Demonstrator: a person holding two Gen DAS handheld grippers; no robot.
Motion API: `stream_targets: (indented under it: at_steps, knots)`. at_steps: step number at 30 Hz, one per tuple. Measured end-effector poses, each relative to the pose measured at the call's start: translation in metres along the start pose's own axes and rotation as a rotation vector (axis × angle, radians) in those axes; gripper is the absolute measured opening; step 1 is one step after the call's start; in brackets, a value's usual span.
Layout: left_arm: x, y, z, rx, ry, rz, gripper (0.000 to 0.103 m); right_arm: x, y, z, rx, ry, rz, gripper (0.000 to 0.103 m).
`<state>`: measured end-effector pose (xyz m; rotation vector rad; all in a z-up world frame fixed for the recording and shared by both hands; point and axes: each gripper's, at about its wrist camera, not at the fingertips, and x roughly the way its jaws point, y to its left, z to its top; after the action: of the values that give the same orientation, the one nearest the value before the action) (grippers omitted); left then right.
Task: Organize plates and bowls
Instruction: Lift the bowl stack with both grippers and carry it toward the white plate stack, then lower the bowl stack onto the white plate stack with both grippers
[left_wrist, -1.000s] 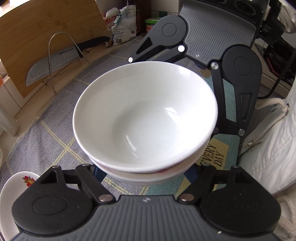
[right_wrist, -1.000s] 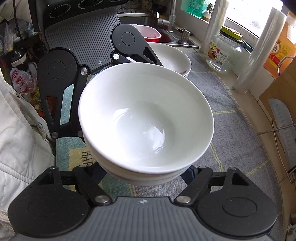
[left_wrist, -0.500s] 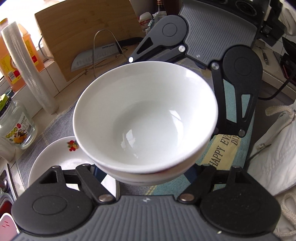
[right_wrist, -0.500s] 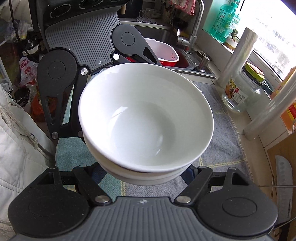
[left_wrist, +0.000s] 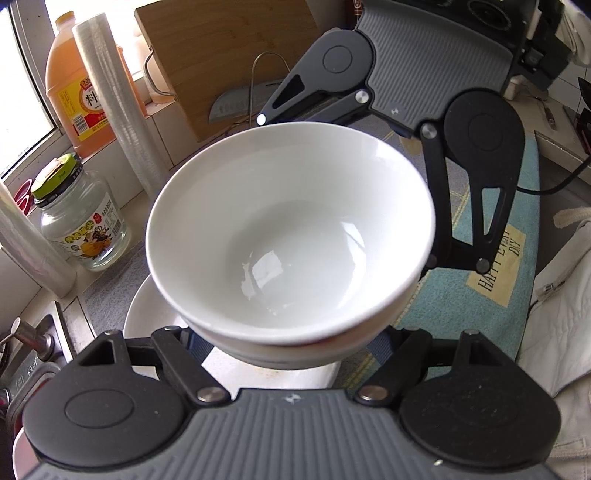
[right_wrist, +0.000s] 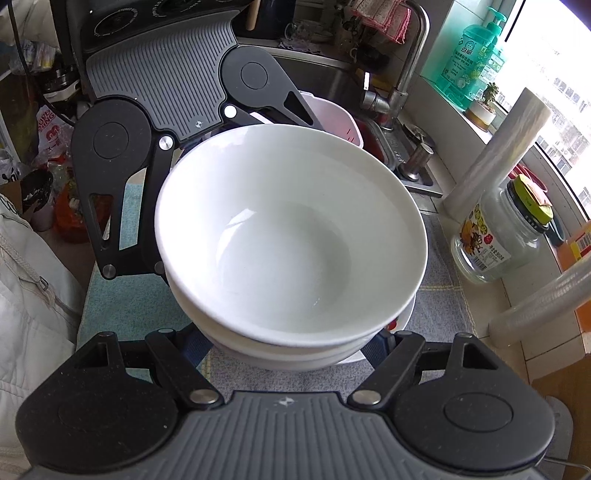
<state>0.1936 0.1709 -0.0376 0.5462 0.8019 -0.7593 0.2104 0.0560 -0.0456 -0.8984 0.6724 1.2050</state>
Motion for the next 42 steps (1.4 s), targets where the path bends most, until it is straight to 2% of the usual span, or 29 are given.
stream_targets:
  at_steps: [8, 16, 31, 42]
  knots:
    - [0.014, 0.033, -0.007, 0.019, 0.012, 0.024, 0.081, 0.026, -0.017, 0.019, -0.013, 0.001, -0.038, 0.085]
    - [0.032, 0.052, -0.015, 0.009, 0.042, -0.004, 0.081, 0.049, -0.025, 0.021, 0.013, 0.021, -0.029, 0.085]
    - [0.046, 0.064, -0.016, -0.012, 0.076, -0.042, 0.081, 0.066, -0.034, 0.018, 0.068, 0.037, 0.016, 0.084]
    - [0.048, 0.065, -0.018, -0.016, 0.069, -0.052, 0.082, 0.070, -0.035, 0.018, 0.080, 0.044, 0.024, 0.084]
